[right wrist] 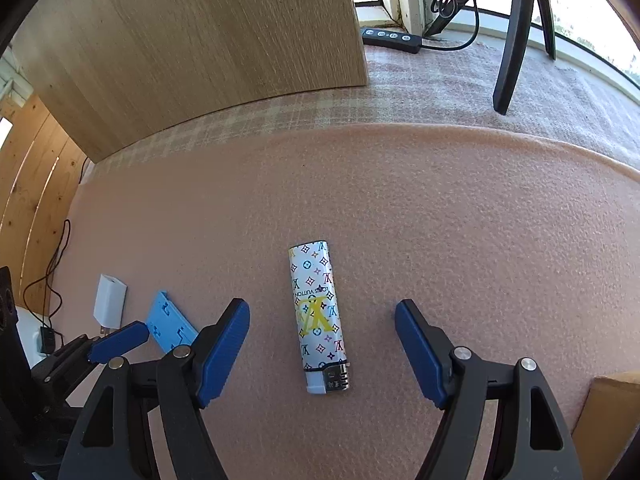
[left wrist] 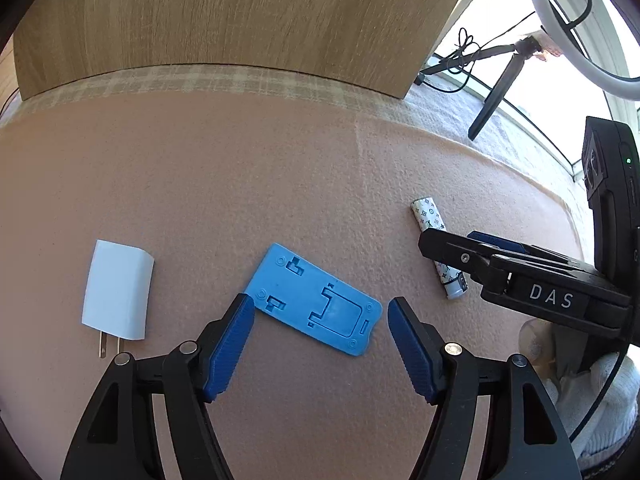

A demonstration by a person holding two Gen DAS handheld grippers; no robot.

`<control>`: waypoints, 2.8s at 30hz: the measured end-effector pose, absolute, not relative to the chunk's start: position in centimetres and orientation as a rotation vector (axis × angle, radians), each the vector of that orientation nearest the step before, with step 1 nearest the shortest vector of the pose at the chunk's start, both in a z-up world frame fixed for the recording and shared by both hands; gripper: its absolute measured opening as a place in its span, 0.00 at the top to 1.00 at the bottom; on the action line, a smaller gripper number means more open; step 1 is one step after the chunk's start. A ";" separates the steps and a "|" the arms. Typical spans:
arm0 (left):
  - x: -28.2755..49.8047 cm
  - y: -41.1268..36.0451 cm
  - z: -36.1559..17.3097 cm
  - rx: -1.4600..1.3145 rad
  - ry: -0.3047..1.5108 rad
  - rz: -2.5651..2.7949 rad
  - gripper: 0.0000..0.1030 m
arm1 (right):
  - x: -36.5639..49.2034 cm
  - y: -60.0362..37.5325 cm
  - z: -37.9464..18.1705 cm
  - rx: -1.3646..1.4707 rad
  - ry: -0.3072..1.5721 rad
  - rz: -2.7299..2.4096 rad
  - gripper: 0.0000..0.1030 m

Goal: Organize objects
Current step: 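Lift the blue phone stand with the left gripper while the right gripper grasps the patterned lighter, then carry the lighter and phone stand into the box with both grippers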

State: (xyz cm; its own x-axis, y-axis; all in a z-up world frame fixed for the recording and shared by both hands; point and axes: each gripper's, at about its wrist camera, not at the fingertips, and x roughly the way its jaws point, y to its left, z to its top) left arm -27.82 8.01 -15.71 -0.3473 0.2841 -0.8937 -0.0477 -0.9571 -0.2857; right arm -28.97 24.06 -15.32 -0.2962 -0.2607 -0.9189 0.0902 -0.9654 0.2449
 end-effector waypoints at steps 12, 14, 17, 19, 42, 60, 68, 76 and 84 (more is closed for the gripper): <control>-29.3 10.7 -16.0 -1.676 -0.141 2.426 0.30 | -29.3 23.8 -15.4 1.715 0.037 -2.426 0.58; -29.4 11.3 -16.0 -1.669 -0.104 2.429 0.30 | -29.3 24.4 -15.3 1.716 0.035 -2.426 0.66; -29.5 12.2 -16.2 -1.654 -0.028 2.442 0.30 | -29.3 25.1 -15.3 1.720 0.019 -2.423 0.76; -29.3 12.6 -16.3 -1.633 0.027 2.457 0.32 | -29.1 25.4 -15.3 1.717 0.011 -2.424 0.78; -21.9 7.9 -16.3 -1.558 -0.166 2.459 0.62 | -19.5 27.9 -15.1 1.658 -0.215 -2.427 0.80; -16.3 13.8 -10.6 -1.368 -0.183 2.368 0.62 | -10.1 32.4 -8.4 1.473 -0.393 -2.505 0.80; -15.5 20.2 -7.9 -1.272 -0.114 2.288 0.62 | -5.1 37.9 -6.4 1.456 -0.473 -2.606 0.80; -15.8 27.0 -6.8 -1.215 -0.042 2.218 0.62 | -1.2 43.3 -5.6 1.466 -0.565 -2.711 0.80; -17.1 32.8 -6.8 -1.187 0.038 2.167 0.62 | 1.1 47.1 -5.7 1.482 -0.637 -2.776 0.80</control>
State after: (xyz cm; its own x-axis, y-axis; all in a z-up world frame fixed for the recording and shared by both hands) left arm -17.05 32.77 -6.78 -0.3719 0.5318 -0.7608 -0.5583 -0.7830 -0.2743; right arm 1.07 47.11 -5.67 -0.5718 -0.1228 -0.8111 -0.2428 -0.9191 0.3103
